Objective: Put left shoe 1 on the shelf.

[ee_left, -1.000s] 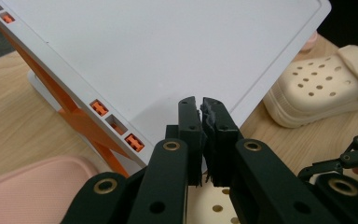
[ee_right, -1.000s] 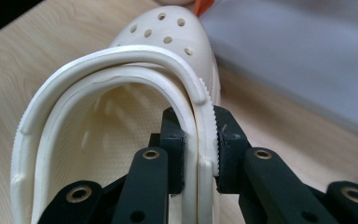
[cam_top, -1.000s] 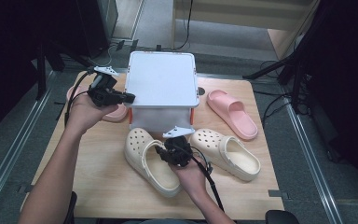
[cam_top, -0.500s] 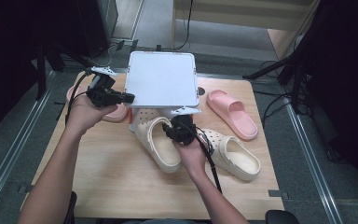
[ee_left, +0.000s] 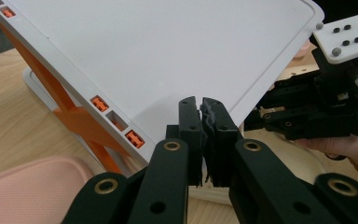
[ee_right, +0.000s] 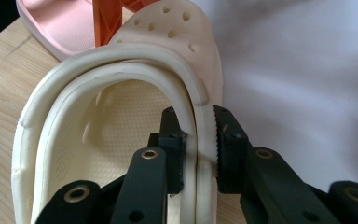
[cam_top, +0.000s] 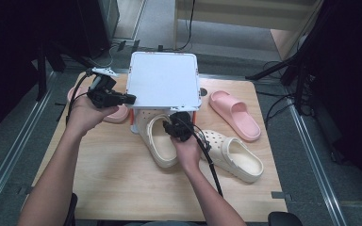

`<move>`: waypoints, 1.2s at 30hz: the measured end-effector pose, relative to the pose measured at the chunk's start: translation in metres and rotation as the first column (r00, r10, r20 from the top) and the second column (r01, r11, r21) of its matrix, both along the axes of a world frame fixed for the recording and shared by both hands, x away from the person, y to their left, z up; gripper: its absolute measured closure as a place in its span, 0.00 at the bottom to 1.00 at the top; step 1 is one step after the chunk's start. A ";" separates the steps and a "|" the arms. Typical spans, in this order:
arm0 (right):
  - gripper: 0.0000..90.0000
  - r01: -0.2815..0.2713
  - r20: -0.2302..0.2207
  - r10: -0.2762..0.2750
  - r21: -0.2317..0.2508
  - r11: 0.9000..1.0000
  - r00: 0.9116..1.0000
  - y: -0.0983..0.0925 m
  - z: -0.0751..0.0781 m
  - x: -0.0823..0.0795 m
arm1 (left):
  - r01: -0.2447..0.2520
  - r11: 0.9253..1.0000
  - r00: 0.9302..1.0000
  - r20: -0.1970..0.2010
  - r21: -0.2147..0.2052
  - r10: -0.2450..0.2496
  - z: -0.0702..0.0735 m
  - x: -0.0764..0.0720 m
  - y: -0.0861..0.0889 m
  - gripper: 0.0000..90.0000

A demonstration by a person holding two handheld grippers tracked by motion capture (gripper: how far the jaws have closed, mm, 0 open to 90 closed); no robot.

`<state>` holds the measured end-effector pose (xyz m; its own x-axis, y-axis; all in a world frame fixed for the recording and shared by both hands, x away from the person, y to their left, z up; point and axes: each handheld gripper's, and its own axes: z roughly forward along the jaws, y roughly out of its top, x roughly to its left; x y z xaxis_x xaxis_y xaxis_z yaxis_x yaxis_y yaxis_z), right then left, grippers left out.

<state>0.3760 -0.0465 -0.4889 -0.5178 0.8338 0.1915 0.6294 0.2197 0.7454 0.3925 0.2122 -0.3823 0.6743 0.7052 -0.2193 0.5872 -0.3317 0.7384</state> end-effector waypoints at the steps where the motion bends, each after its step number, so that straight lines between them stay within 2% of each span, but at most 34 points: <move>1: 0.85 -0.001 0.001 0.001 -0.001 1.000 1.000 0.000 0.000 0.000 | 0.000 1.000 1.000 0.000 0.000 0.000 0.000 0.000 0.000 0.96; 4: 0.82 -0.021 0.001 0.021 -0.008 1.000 1.000 0.000 0.000 -0.001 | -0.001 1.000 1.000 0.002 0.004 0.001 0.000 0.000 0.000 0.96; 7: 0.74 -0.047 -0.001 0.047 0.009 0.999 0.999 -0.002 0.002 -0.001 | 0.000 1.000 1.000 0.002 0.005 0.000 0.000 -0.001 0.000 0.96; 8: 0.73 -0.049 0.009 0.049 0.000 0.999 0.999 -0.002 0.004 -0.003 | -0.001 1.000 1.000 0.001 0.004 0.001 0.000 -0.001 0.000 0.96; 12: 0.68 -0.063 0.030 0.063 0.014 0.998 0.998 -0.007 0.011 -0.008 | -0.002 1.000 1.000 0.002 0.008 0.002 0.000 -0.001 -0.001 0.96; 15: 0.67 -0.071 0.042 0.071 0.019 0.997 0.997 -0.014 0.018 -0.014 | -0.003 1.000 1.000 0.004 0.010 0.003 0.001 -0.001 -0.001 0.96; 19: 0.78 -0.101 0.035 0.100 0.039 0.994 0.994 -0.024 0.024 -0.022 | -0.003 1.000 1.000 0.005 0.011 0.003 0.001 -0.001 -0.001 0.96; 21: 0.84 -0.135 0.029 0.134 0.044 0.990 0.991 -0.027 0.026 -0.028 | -0.004 1.000 1.000 0.006 0.012 0.004 0.001 -0.001 -0.001 0.96; 26: 0.96 -0.210 0.047 0.208 0.036 0.977 0.977 -0.035 0.028 -0.051 | -0.006 1.000 1.000 0.008 0.013 0.006 0.001 -0.002 -0.002 0.96; 31: 0.99 -0.264 0.051 0.262 0.020 0.964 0.964 -0.043 0.024 -0.074 | -0.007 1.000 1.000 0.010 0.015 0.006 0.001 -0.002 -0.002 0.96; 36: 1.00 -0.282 0.038 0.281 0.021 0.959 0.959 -0.054 0.013 -0.097 | -0.006 1.000 1.000 0.010 0.016 0.005 0.001 -0.002 -0.002 0.96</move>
<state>0.2789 -0.1009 -0.4761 -0.7373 0.6486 0.1889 0.5188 0.3644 0.7734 0.3906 0.2104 -0.3817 0.6725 0.7122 -0.2010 0.5813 -0.3404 0.7390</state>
